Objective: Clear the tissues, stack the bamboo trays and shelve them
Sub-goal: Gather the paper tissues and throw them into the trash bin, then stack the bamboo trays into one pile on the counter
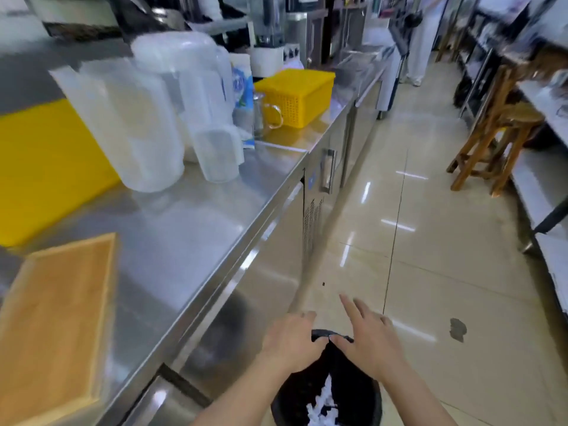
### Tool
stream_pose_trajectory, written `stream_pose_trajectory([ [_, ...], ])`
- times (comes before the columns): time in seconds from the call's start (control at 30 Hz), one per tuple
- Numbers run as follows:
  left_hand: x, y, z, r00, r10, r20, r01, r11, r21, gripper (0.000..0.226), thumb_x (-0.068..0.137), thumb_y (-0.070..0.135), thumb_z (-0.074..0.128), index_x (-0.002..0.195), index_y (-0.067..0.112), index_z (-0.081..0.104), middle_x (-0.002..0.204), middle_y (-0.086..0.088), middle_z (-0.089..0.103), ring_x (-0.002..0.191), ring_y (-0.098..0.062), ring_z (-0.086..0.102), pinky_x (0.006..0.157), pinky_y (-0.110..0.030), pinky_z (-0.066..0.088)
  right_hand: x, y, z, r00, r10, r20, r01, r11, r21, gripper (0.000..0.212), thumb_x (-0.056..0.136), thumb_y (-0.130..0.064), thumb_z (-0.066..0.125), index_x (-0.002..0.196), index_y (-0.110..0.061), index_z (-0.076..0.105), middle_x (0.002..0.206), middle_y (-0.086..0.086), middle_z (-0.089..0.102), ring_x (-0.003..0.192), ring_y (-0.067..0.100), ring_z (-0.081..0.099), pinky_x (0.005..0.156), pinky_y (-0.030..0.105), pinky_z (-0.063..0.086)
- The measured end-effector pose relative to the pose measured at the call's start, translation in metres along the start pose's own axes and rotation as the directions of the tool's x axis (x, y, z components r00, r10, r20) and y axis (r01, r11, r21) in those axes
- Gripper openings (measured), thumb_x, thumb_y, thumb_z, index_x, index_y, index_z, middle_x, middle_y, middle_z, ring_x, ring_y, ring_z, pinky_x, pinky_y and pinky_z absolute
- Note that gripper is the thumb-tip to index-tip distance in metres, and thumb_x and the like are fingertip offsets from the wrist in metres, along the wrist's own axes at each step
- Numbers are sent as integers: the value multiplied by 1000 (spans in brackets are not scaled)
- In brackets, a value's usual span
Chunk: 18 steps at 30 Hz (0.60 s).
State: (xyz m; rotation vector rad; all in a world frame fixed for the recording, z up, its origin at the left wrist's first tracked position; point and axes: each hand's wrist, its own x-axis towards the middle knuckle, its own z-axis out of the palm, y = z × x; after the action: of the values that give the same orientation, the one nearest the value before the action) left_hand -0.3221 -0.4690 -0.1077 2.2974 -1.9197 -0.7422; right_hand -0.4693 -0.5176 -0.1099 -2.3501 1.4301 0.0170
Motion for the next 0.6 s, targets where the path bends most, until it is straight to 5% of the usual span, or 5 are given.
stream_pose_trajectory([
  [0.27, -61, 7, -155, 938, -61, -342, 46, 998, -51, 54, 88, 45, 46, 136, 21, 38, 140, -5, 47, 128, -26, 42, 103, -38, 36, 1, -85, -145, 954, -196, -226, 193, 980, -40, 79, 85, -52, 47, 144, -34, -2, 154, 0, 23, 137, 21, 30, 110, 34, 20],
  [0.6, -152, -63, -216, 755, -337, -563, 293, 941, -170, 53, 92, 44, 43, 139, 21, 34, 147, -2, 41, 133, -23, 38, 110, -36, 30, -5, -214, -177, 820, -521, -237, 531, 847, -28, 72, 87, -47, 47, 144, -28, 8, 150, 0, 29, 135, 21, 31, 107, 40, 24],
])
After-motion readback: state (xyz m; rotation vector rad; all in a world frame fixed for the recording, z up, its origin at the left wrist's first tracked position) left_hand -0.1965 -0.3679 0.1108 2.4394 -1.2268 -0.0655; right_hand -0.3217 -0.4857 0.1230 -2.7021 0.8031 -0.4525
